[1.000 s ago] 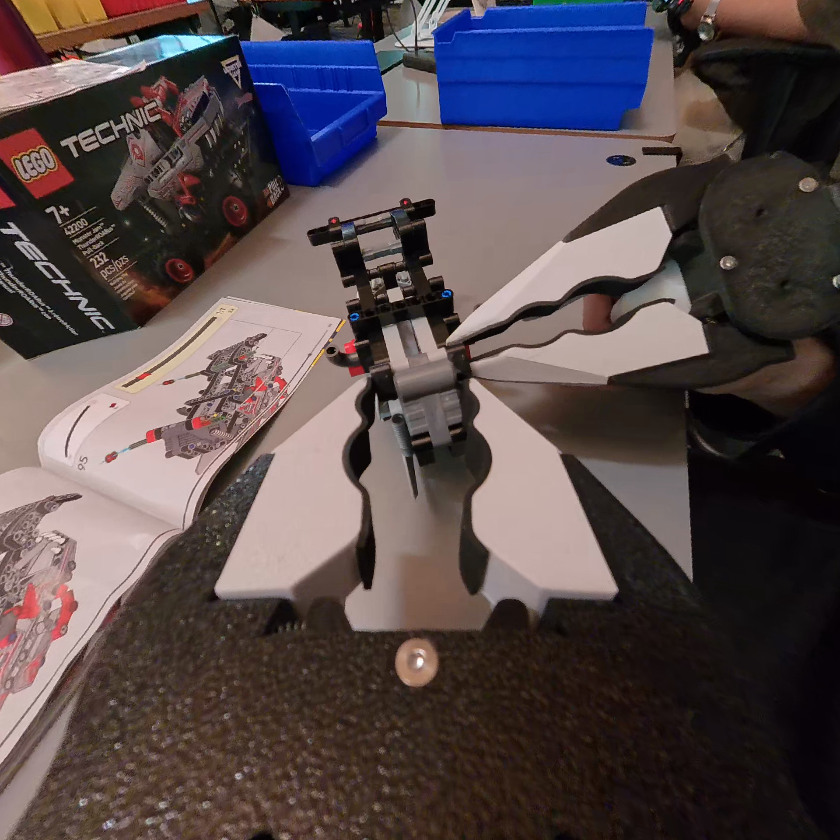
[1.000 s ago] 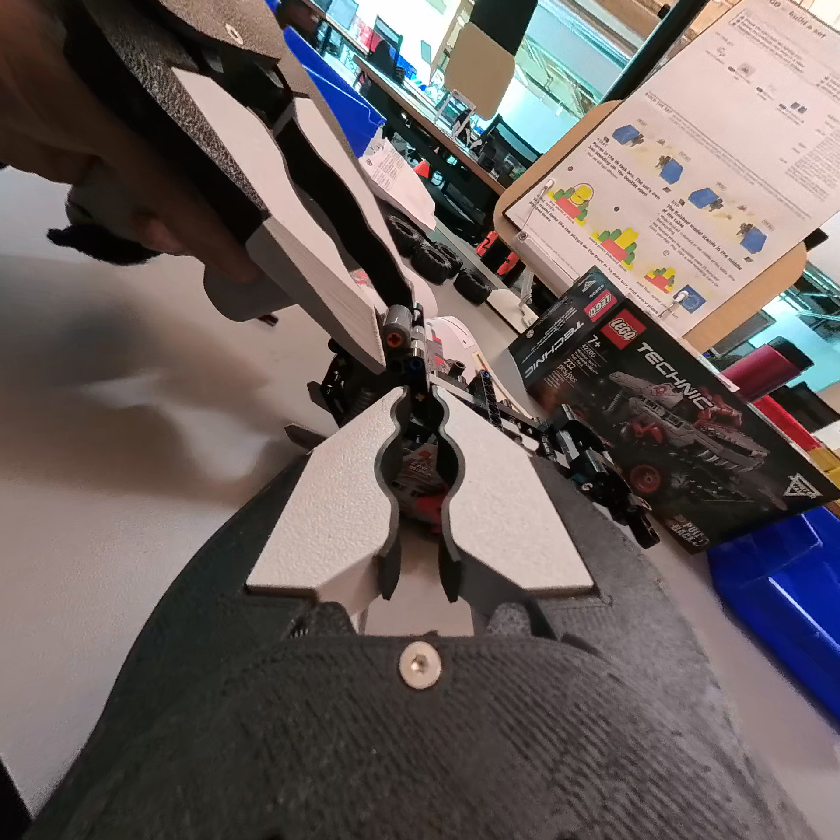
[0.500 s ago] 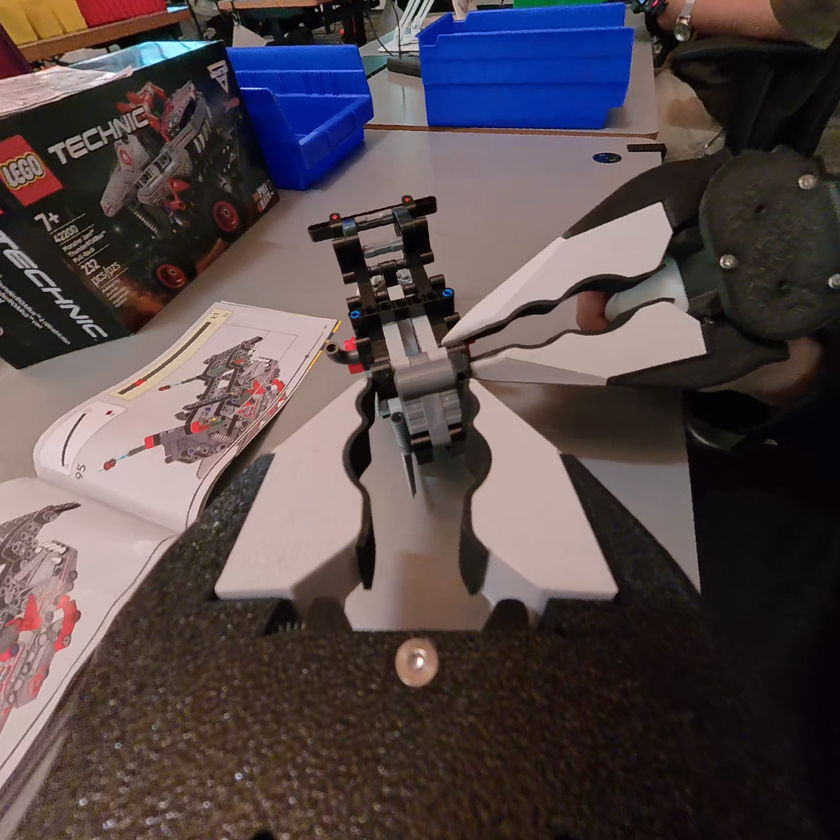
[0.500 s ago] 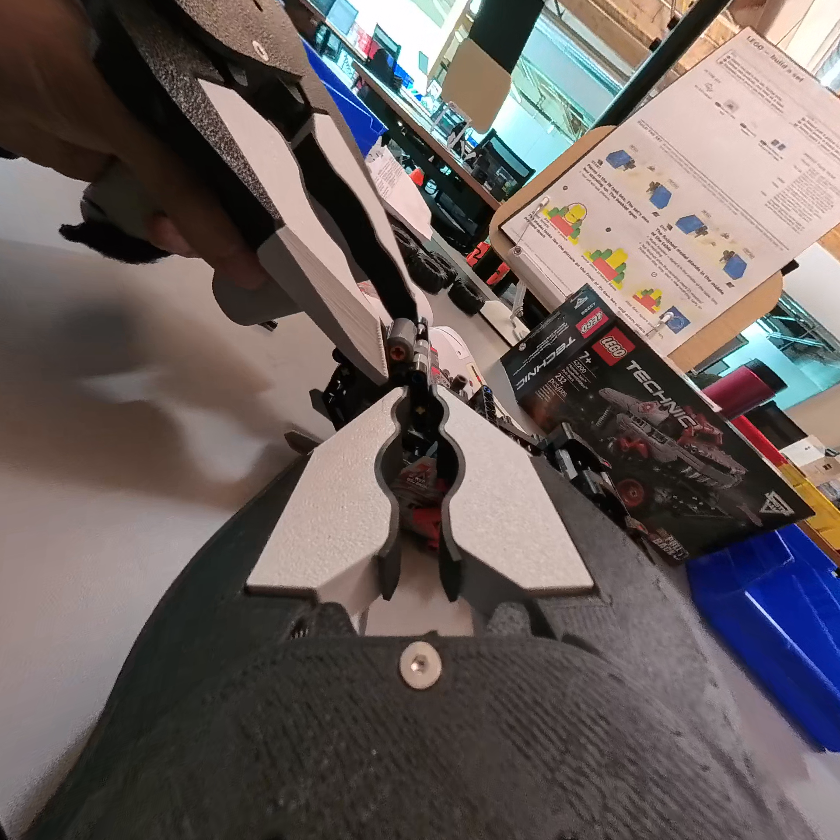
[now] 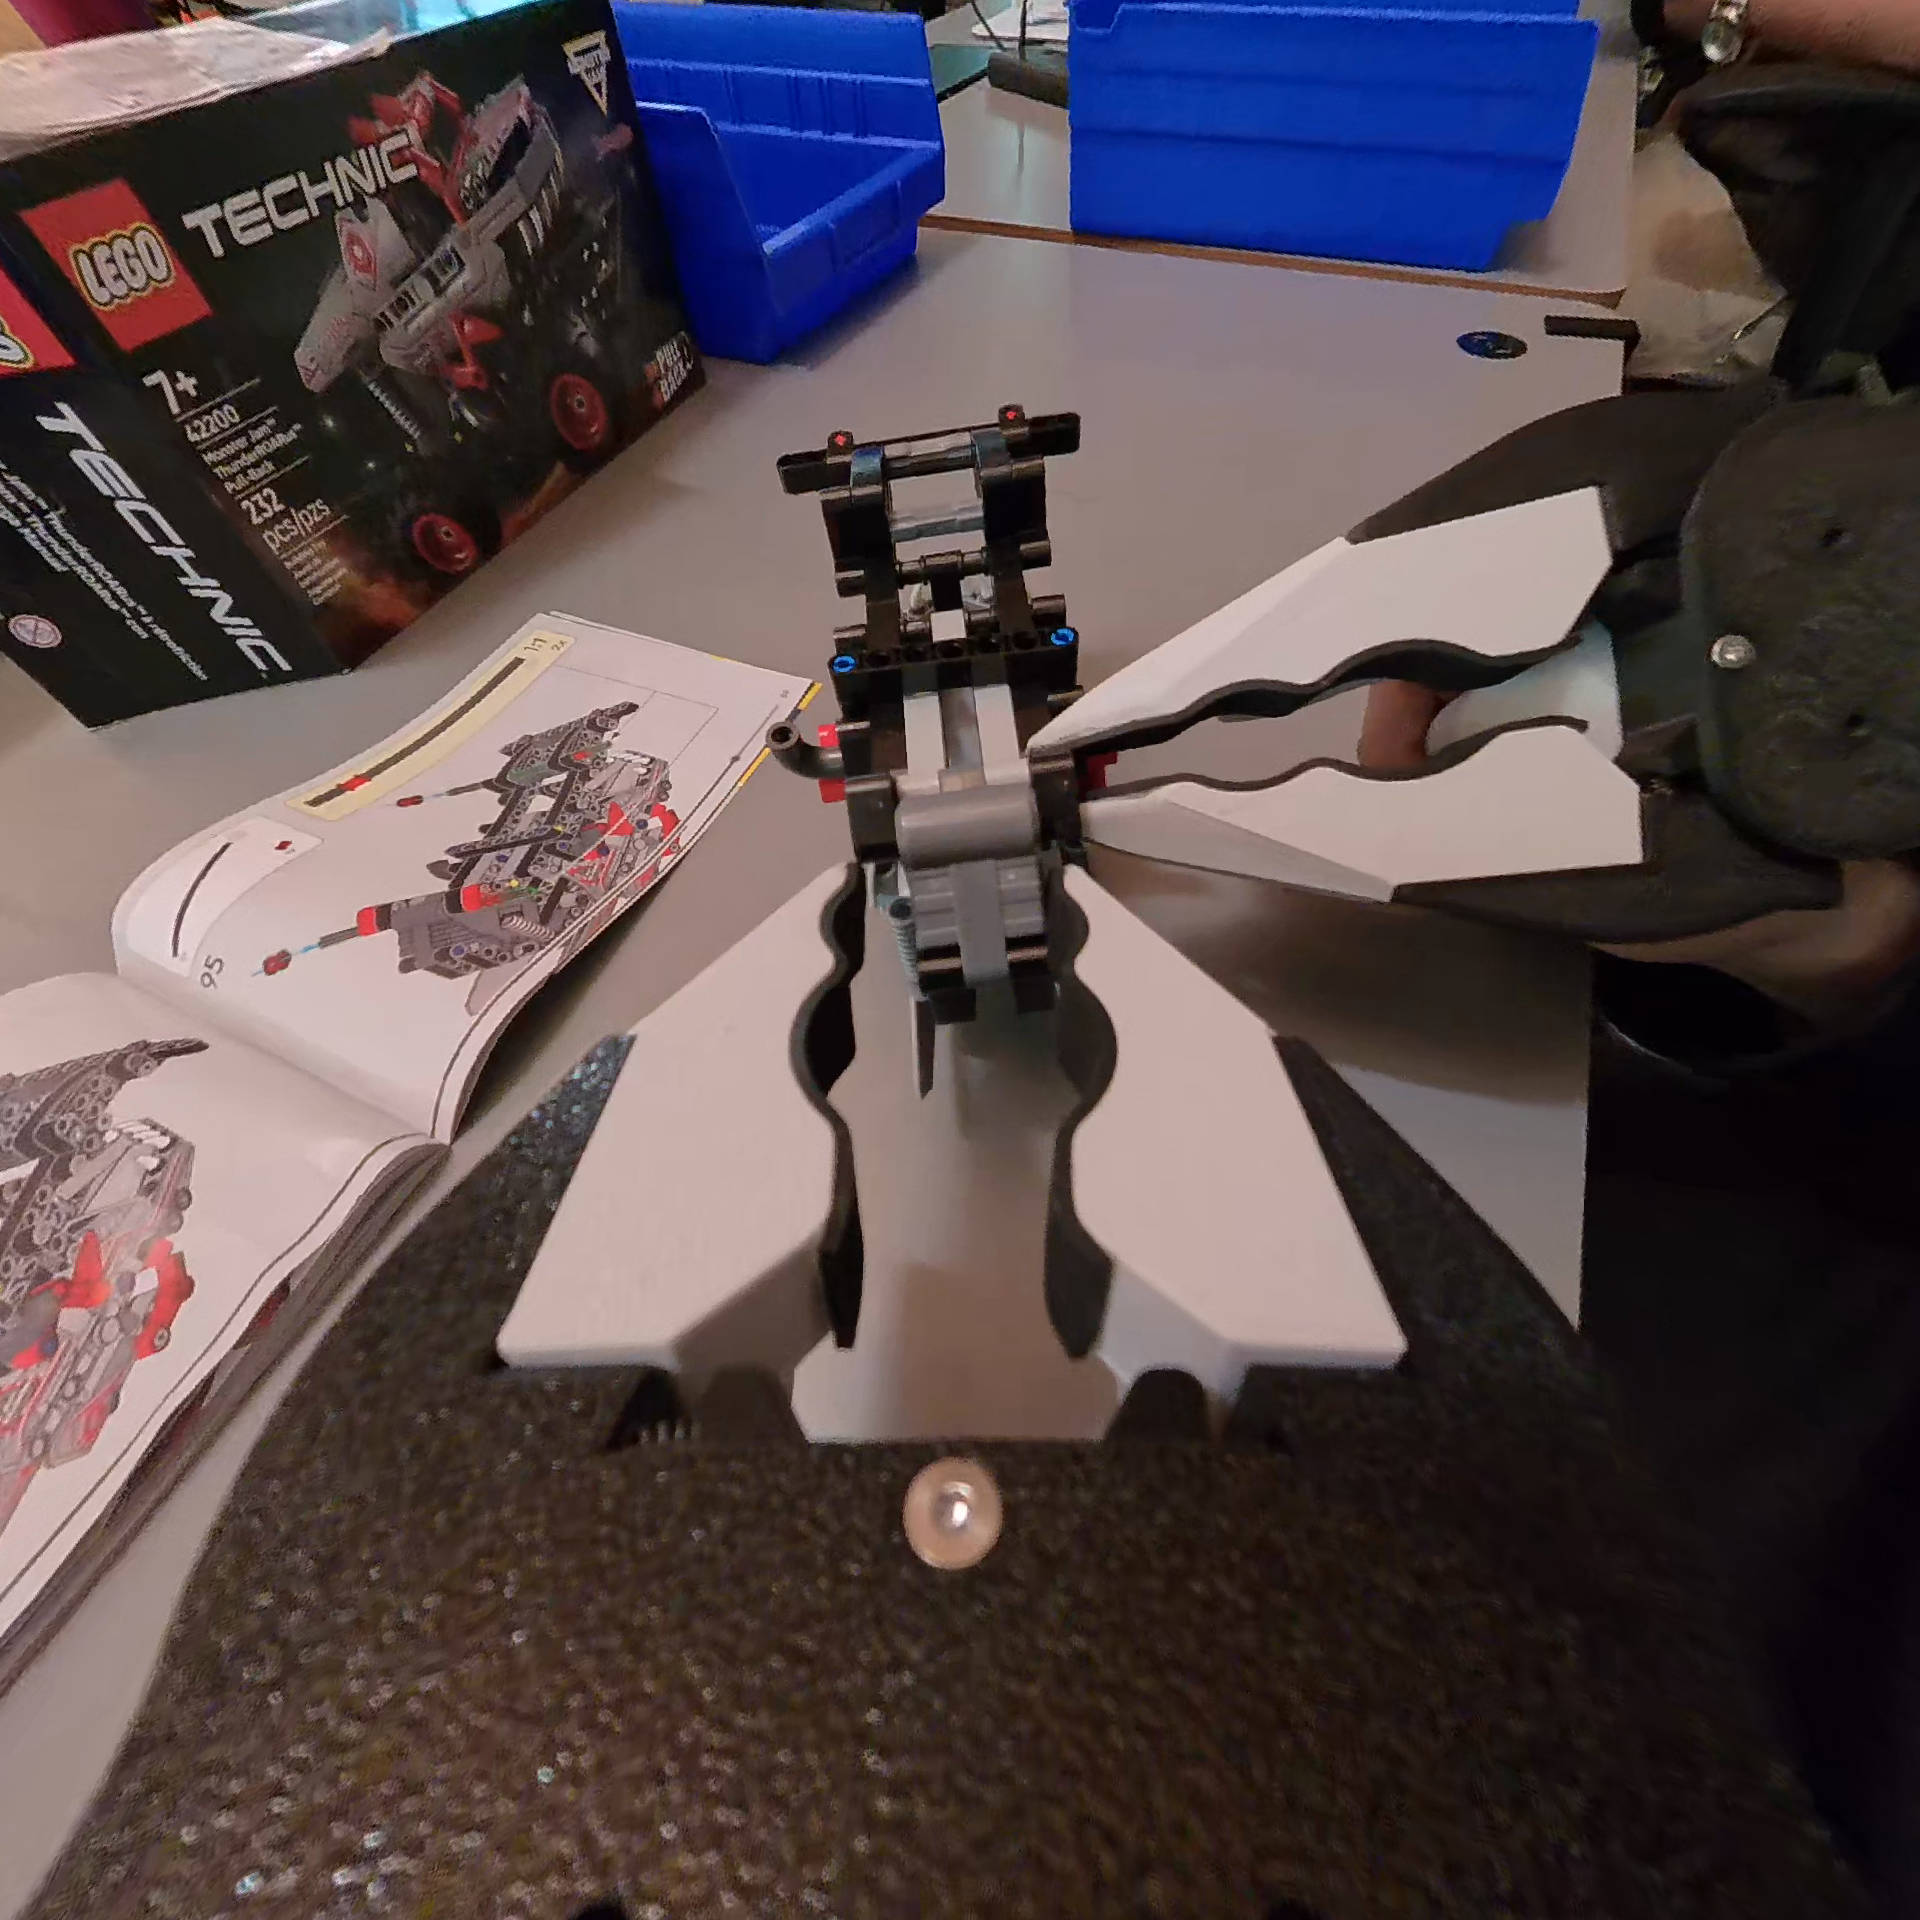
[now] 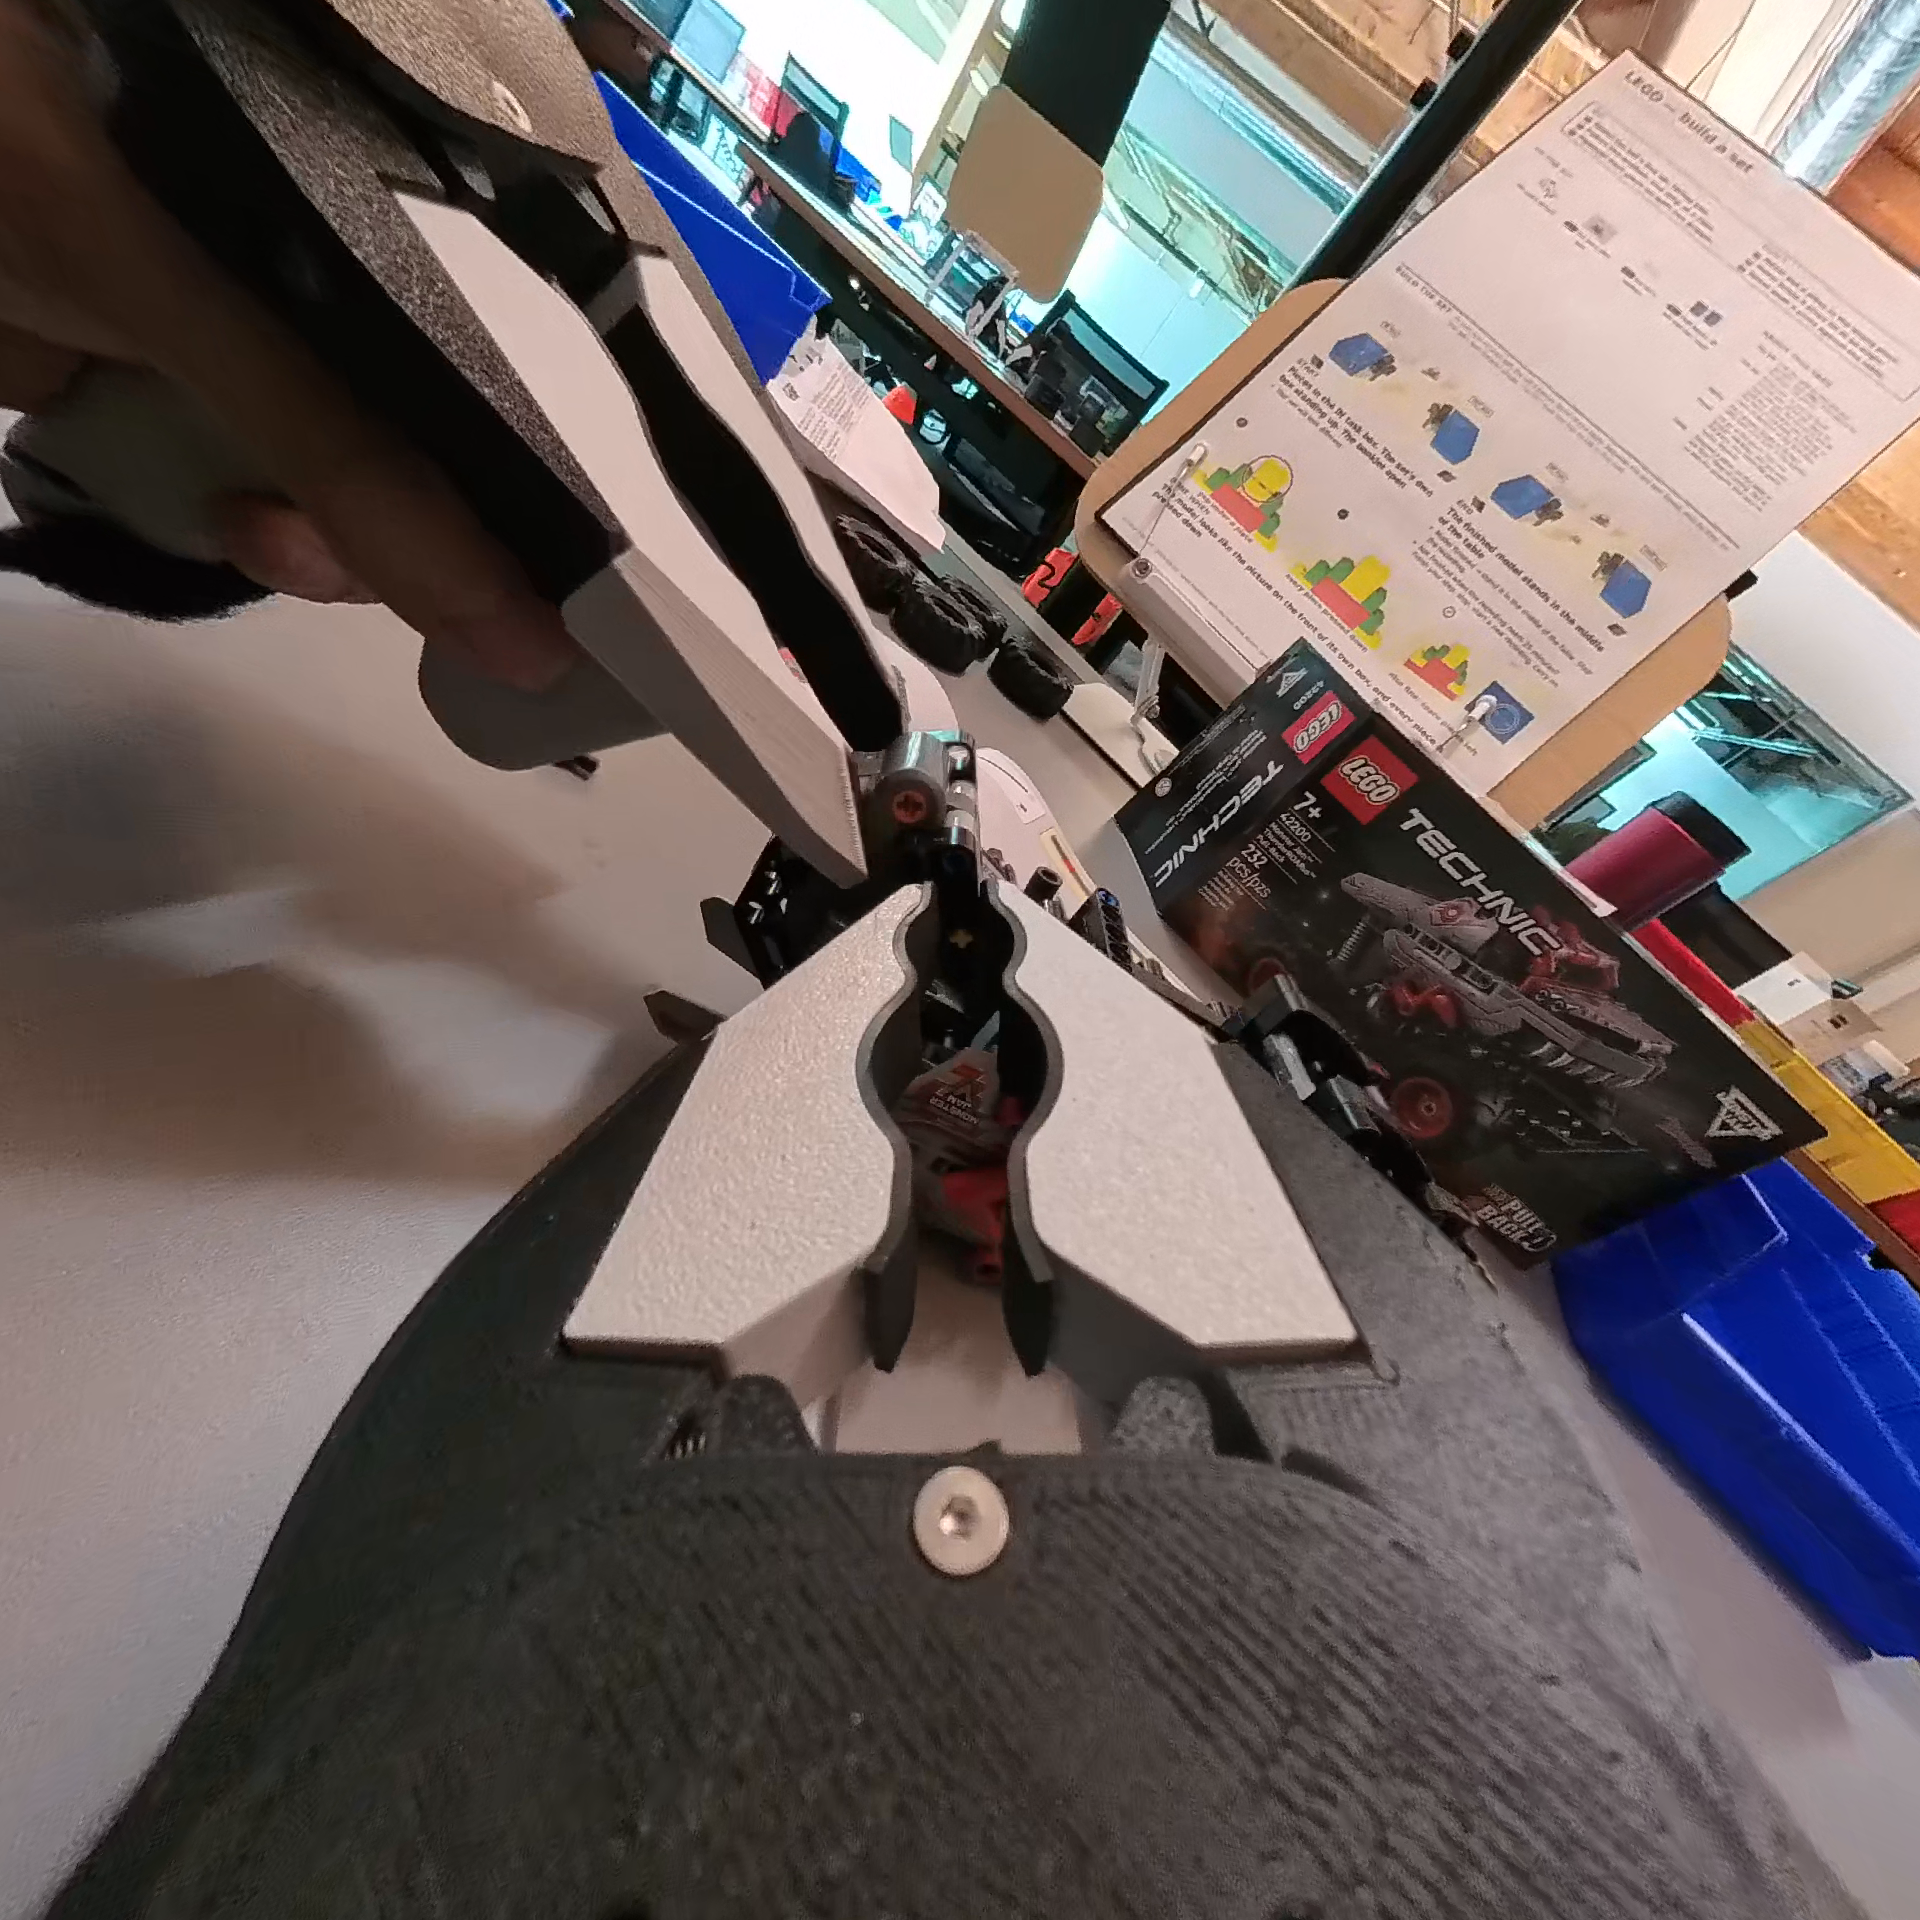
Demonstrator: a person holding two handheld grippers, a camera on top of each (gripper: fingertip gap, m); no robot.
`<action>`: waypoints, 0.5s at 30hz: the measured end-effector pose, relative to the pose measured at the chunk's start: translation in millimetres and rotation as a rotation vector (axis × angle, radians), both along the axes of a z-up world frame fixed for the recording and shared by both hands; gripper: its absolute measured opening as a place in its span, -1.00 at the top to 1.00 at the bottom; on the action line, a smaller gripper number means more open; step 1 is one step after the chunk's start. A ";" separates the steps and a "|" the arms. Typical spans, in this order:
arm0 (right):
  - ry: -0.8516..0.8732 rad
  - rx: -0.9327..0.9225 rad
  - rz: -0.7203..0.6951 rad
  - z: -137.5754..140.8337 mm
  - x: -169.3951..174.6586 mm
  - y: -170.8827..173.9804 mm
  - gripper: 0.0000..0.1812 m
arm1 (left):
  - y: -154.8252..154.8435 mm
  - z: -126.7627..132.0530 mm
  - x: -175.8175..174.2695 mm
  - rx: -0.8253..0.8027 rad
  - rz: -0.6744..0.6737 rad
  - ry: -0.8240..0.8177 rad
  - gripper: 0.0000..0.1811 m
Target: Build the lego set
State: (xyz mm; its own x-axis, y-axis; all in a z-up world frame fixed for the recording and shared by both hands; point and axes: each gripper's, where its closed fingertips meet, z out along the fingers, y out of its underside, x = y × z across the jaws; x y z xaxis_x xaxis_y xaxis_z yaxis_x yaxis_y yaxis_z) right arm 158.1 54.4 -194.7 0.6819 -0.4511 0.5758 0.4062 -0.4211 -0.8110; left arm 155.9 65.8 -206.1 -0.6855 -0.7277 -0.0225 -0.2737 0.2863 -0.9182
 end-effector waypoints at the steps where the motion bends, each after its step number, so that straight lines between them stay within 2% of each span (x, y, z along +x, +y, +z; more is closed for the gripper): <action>1: -0.007 -0.003 -0.002 0.0 -0.1 -0.6 0.94 | -2.0 0.3 -1.7 -0.003 -0.013 -0.003 0.70; 11: 0.003 0.005 0.010 -0.3 -0.4 0.4 0.93 | -1.1 0.1 -0.2 0.070 0.000 -0.053 0.73; 15: 0.022 0.010 0.024 -0.7 -0.7 0.0 0.93 | -1.0 0.3 -0.2 0.046 -0.008 -0.032 0.74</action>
State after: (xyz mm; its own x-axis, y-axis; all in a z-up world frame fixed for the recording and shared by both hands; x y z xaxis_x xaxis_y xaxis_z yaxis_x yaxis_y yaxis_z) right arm 157.3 54.3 -195.4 0.7048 -0.4401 0.5565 0.3983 -0.4036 -0.8237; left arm 155.7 64.8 -205.9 -0.6900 -0.7196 -0.0779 -0.2419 0.3308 -0.9122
